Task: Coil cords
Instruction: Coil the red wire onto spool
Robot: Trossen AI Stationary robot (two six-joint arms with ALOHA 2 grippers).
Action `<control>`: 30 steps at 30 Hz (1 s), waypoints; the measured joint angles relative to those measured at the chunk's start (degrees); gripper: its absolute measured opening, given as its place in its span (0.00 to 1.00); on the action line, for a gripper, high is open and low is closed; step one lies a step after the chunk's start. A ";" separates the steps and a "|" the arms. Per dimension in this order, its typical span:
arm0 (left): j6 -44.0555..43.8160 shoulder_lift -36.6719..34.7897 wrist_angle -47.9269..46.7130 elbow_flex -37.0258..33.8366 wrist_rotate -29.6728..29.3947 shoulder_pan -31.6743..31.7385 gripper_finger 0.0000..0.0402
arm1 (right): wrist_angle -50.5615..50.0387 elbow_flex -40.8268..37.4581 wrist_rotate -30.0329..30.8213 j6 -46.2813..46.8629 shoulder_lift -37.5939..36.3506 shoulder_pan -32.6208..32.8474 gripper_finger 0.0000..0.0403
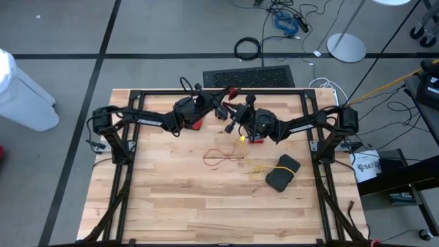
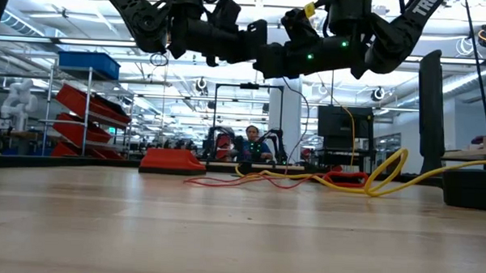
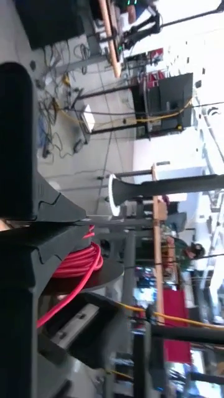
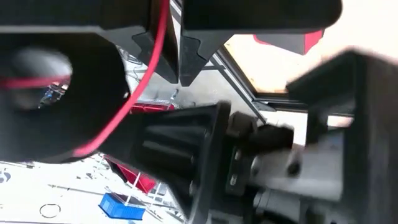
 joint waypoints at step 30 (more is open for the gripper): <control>-20.91 -0.45 -2.65 -0.04 25.03 4.50 0.00 | 3.60 -3.02 5.38 -5.26 5.84 -2.28 0.00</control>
